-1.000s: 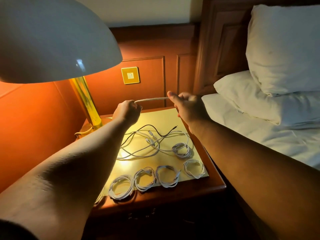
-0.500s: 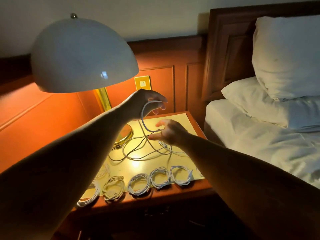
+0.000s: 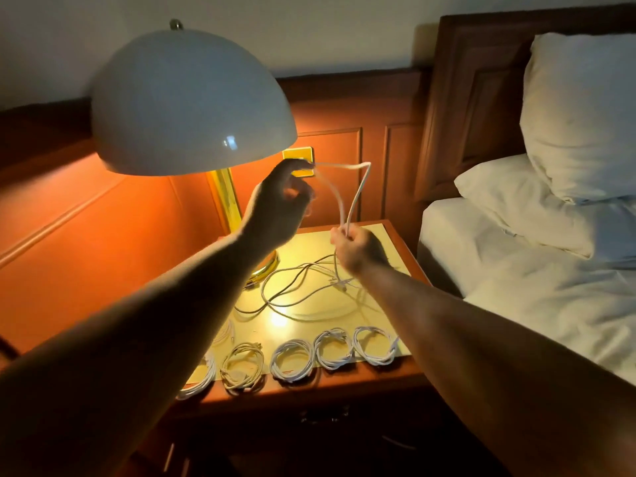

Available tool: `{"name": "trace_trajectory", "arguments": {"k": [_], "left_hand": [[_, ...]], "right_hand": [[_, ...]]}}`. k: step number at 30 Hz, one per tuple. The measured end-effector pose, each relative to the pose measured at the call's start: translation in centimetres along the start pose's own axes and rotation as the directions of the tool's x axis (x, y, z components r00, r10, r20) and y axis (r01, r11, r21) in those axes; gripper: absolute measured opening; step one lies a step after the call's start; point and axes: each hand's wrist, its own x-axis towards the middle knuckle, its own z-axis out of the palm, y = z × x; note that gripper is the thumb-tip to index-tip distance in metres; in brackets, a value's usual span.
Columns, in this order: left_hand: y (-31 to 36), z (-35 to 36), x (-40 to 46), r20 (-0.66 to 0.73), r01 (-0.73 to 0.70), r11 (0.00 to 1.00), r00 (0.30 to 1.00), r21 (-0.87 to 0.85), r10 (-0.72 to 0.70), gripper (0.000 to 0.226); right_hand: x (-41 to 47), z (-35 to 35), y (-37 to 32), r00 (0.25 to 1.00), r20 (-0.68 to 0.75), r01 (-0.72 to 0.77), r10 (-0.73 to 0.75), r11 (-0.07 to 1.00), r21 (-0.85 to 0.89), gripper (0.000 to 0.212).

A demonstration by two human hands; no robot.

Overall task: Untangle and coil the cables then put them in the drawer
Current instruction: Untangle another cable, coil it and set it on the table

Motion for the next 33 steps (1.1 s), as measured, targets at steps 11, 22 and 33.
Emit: {"name": "trace_trajectory", "arguments": {"k": [11,22,33], "left_hand": [[-8.2,7.9,-8.2,0.391,0.198,0.874,0.835,0.443,-0.387,0.025],[-10.2,12.0,-6.2,0.429,-0.072,0.657,0.809,0.751,-0.402,0.054],[-10.6,14.8,-5.8,0.492,-0.322,0.425,0.778,0.846,-0.390,0.085]], "right_hand": [[1.9,-4.8,0.7,0.943,0.121,-0.317,0.309,0.736,0.597,0.033],[3.4,-6.9,3.4,0.894,0.274,-0.441,0.354,0.592,0.675,0.038],[4.4,-10.1,3.4,0.942,0.152,-0.283,0.298,0.468,0.837,0.038]]}}
